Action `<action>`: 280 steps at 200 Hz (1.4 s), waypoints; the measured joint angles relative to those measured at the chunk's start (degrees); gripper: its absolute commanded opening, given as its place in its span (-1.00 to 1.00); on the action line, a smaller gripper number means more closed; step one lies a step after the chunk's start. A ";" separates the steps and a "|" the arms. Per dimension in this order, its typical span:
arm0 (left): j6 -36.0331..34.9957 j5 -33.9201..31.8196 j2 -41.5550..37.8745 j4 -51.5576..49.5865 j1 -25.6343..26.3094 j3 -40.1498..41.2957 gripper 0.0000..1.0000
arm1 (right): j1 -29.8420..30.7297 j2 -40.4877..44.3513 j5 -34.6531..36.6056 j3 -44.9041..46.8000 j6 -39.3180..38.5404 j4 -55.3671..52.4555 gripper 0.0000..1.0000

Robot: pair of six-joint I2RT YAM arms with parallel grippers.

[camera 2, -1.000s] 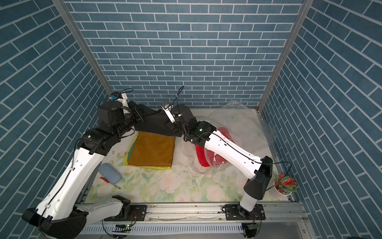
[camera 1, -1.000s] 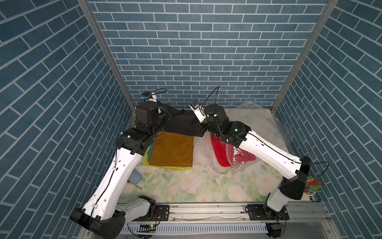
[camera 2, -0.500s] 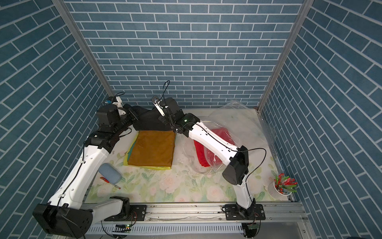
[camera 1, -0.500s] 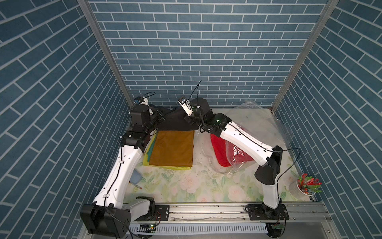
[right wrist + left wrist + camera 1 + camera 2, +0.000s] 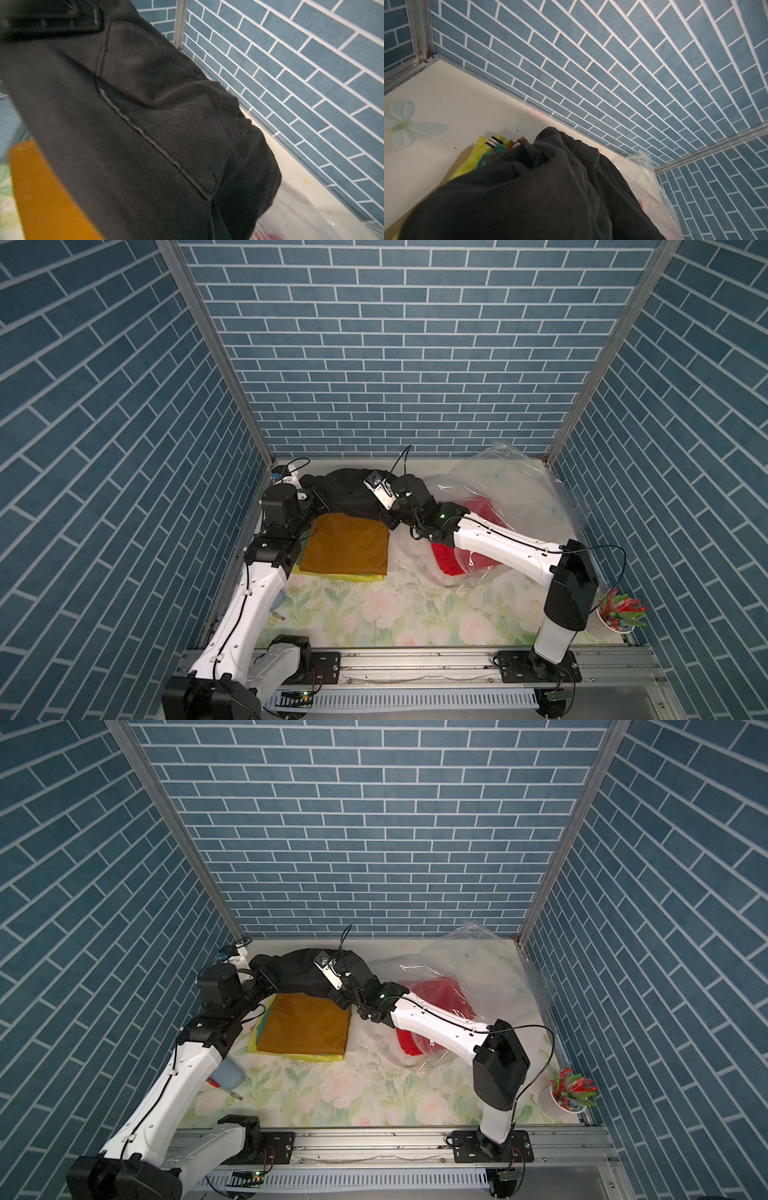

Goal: Take the trousers out of the vacuum bag
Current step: Adjust the vacuum bag at the center of the board.

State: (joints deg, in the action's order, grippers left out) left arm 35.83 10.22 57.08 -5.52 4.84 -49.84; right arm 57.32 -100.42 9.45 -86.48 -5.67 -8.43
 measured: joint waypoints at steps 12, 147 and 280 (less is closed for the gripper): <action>-0.02 -0.02 -1.64 -0.07 -0.09 1.49 -1.00 | 0.59 1.18 -0.76 2.45 1.01 1.53 -1.00; 1.95 -2.05 -11.61 -5.60 -3.19 16.11 -0.05 | 6.73 1.99 -3.39 15.87 7.58 9.31 -0.96; 1.64 -3.06 -20.06 -21.97 -4.24 3.93 0.96 | 6.27 20.11 -11.65 32.44 16.92 9.79 0.40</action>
State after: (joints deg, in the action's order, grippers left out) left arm 37.47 7.16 37.01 -27.49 0.60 -45.91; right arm 63.59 -80.31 -2.20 -54.04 11.25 1.37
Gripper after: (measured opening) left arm 0.994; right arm 0.701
